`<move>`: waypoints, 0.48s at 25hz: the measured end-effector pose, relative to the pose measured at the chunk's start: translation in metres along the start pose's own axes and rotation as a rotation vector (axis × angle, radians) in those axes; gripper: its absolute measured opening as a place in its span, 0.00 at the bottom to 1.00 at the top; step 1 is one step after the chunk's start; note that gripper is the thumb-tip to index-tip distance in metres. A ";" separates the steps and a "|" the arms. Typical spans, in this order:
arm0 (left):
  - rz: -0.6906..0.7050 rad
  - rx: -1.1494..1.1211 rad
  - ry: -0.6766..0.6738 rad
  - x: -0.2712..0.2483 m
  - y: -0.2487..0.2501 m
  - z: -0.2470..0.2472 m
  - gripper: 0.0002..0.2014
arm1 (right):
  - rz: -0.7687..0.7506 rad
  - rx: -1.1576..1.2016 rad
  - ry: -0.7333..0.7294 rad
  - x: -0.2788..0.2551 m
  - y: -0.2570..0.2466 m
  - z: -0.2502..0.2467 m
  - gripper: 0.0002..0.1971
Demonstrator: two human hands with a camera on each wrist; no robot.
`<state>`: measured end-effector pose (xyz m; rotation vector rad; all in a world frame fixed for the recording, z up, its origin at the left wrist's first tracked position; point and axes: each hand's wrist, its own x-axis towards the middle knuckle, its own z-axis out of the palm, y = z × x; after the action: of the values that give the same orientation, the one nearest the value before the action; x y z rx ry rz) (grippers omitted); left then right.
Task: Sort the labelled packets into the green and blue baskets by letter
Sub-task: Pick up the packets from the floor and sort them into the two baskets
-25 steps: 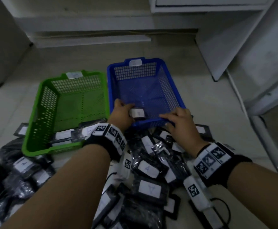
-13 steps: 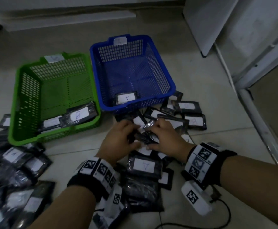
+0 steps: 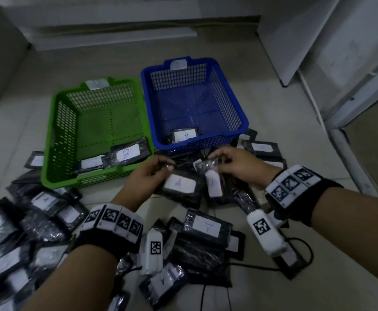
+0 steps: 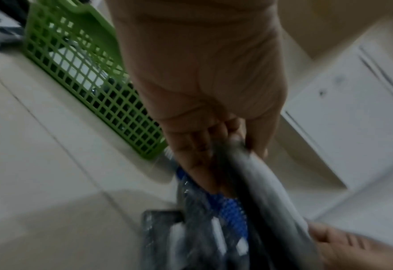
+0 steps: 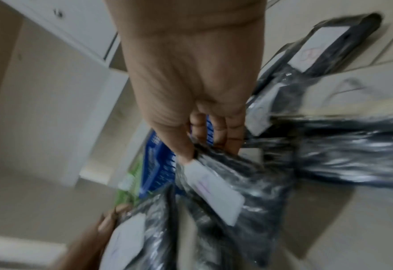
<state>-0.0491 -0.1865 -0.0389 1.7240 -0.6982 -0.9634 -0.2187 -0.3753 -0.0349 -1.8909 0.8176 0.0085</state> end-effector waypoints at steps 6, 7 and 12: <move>0.122 -0.235 0.357 0.006 0.018 -0.015 0.10 | -0.003 0.590 0.160 0.026 -0.034 -0.009 0.10; 0.127 -0.260 0.373 0.009 0.022 -0.014 0.10 | -0.004 0.599 0.238 0.034 -0.037 -0.011 0.10; 0.122 -0.391 0.365 0.046 0.037 -0.002 0.22 | 0.002 0.569 0.529 0.080 -0.037 -0.046 0.21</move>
<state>-0.0241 -0.2353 -0.0169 1.4372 -0.3439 -0.6266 -0.1536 -0.4463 -0.0119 -1.3550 1.0389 -0.6783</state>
